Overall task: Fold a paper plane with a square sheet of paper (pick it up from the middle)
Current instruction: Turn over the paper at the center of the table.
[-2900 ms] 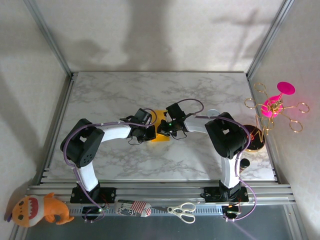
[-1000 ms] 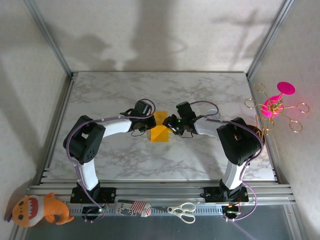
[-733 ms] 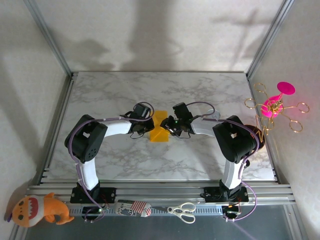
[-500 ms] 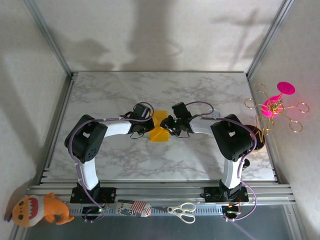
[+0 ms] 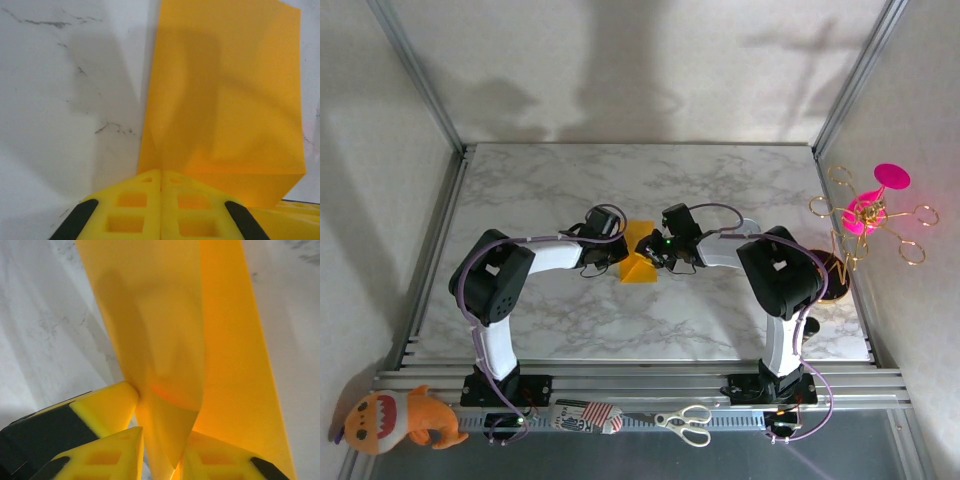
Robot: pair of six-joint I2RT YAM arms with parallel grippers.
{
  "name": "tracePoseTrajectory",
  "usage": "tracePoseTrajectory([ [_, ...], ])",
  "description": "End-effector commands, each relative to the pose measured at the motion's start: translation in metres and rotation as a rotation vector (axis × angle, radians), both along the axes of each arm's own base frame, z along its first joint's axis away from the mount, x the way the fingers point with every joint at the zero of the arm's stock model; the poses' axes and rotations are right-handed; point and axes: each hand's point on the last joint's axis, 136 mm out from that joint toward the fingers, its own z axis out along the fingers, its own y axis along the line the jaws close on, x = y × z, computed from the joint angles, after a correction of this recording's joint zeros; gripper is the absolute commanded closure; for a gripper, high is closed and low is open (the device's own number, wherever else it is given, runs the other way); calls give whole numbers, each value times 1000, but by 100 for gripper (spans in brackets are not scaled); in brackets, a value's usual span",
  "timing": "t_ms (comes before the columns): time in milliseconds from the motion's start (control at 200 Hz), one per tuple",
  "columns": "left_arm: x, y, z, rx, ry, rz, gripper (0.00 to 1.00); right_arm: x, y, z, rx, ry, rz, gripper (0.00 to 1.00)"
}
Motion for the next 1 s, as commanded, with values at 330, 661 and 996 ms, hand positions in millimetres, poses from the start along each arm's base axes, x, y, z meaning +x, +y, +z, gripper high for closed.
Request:
tracePoseTrajectory([
  [330, 14, 18, 39, -87, -43, 62, 77, -2, 11, -2, 56, -34, 29, 95],
  [661, 7, 53, 114, -363, -213, 64, 21, 23, 13, 94, 162, -373, 113, 100],
  [996, -26, 31, 172, -681, -359, -54, 0, 15, 20, 170, 351, -482, 209, 99],
])
